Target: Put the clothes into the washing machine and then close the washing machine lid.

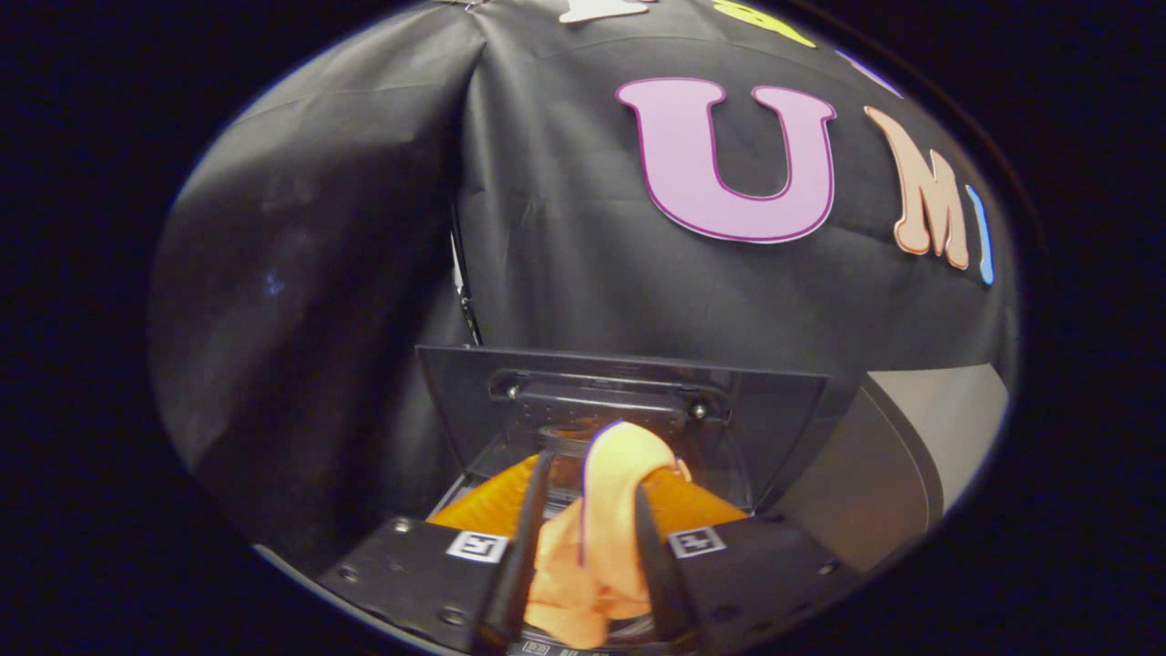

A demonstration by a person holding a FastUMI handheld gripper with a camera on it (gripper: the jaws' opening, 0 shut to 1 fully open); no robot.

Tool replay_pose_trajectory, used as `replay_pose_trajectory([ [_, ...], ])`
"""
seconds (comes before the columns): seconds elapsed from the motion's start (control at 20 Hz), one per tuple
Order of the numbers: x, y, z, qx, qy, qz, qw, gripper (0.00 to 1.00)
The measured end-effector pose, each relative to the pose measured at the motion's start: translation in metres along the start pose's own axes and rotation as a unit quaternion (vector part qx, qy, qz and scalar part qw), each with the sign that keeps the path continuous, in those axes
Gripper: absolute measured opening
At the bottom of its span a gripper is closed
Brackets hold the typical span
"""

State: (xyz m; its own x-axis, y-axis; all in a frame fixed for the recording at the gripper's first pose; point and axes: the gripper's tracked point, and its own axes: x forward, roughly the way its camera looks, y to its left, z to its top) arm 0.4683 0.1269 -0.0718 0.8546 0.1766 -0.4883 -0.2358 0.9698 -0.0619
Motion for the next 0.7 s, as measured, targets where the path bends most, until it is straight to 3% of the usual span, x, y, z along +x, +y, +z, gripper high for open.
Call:
replay_pose_trajectory([
  [0.15,-0.001,-0.003,-0.009,-0.002,0.012,-0.013,1.000,0.86],
  [0.4,-0.003,0.013,-0.032,0.025,0.067,0.021,0.997,0.91],
  [0.7,-0.013,0.009,0.008,-0.023,0.007,0.002,1.000,0.92],
])
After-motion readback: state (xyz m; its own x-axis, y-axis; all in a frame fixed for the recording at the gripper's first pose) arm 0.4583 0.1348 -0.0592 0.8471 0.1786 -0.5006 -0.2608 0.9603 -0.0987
